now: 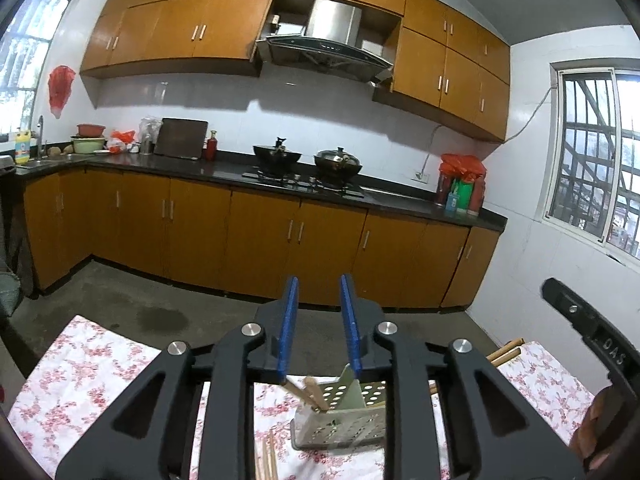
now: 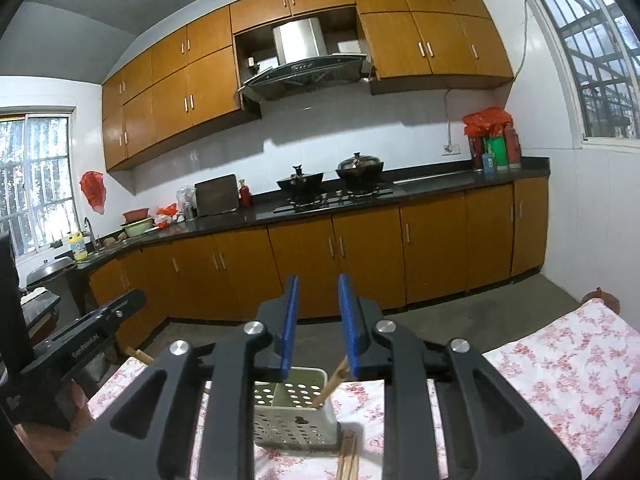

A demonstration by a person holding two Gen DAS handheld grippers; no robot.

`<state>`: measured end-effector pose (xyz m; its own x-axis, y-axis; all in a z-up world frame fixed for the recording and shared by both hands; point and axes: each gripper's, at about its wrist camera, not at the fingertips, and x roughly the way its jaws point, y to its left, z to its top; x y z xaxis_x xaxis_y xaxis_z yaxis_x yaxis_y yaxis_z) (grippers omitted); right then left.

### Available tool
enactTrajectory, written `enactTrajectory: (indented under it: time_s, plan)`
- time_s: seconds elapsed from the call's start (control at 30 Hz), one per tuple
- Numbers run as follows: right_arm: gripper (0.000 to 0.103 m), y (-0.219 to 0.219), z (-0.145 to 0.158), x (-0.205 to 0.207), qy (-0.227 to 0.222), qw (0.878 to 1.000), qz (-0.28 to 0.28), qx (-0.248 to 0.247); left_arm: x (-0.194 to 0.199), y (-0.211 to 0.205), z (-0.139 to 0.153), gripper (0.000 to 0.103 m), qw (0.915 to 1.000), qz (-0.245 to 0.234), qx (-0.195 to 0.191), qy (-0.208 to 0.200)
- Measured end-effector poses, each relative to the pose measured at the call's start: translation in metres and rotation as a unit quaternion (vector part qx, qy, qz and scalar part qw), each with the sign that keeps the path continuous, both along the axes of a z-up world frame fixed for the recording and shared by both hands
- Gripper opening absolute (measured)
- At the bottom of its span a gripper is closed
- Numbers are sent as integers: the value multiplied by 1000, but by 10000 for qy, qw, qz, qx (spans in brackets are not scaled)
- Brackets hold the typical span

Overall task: Organize utensils
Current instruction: 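Move both open tools back down to the remaining chopsticks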

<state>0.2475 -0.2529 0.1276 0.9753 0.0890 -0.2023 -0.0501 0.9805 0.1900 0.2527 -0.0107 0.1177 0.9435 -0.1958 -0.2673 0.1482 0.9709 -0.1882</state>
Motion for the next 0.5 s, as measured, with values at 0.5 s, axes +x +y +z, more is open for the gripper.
enactTrajectory:
  time_s: [0.5]
  plan:
    - [29,-41,-132,-46,2087,9773,-331,159,-62,65,-66,36,9916,756,514,917]
